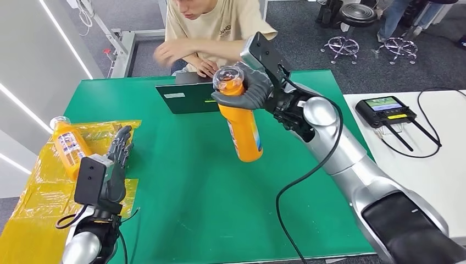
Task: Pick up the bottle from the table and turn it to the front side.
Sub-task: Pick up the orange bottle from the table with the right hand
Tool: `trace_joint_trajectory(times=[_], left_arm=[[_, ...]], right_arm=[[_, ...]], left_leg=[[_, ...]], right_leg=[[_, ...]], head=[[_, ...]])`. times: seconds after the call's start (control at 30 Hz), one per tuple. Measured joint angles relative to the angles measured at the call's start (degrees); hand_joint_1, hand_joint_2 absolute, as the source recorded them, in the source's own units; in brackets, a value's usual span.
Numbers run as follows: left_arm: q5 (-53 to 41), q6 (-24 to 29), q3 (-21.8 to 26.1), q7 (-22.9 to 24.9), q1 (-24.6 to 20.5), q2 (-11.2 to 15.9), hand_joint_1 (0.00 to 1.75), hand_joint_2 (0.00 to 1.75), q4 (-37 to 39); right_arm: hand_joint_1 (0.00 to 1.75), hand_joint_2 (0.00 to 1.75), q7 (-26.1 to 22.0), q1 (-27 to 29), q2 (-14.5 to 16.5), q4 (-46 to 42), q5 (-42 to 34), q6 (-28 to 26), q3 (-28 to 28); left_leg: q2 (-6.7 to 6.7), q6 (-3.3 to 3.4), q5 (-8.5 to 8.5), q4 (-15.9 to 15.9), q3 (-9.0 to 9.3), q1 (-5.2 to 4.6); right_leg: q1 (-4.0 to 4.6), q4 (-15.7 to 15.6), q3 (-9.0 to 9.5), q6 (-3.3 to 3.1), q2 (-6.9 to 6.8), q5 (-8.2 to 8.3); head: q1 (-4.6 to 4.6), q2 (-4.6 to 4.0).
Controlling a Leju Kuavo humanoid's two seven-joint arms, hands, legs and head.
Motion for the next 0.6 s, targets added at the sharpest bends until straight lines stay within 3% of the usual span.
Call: trace_joint_trajectory(times=[0.6], left_arm=[[2.40,2.12,-11.94,1.38,-8.20,-5.04,0.00,0.00,9.02]], right_arm=[[1.75,1.75,0.37,-2.40,11.34,4.44,-7.61,1.20,4.40]], left_leg=[[-0.01,0.00,0.02,-0.01,-0.03,0.03]], right_leg=[[0.01,0.01,-0.03,-0.03,0.00,-0.02]], head=[[0.01,0.00]])
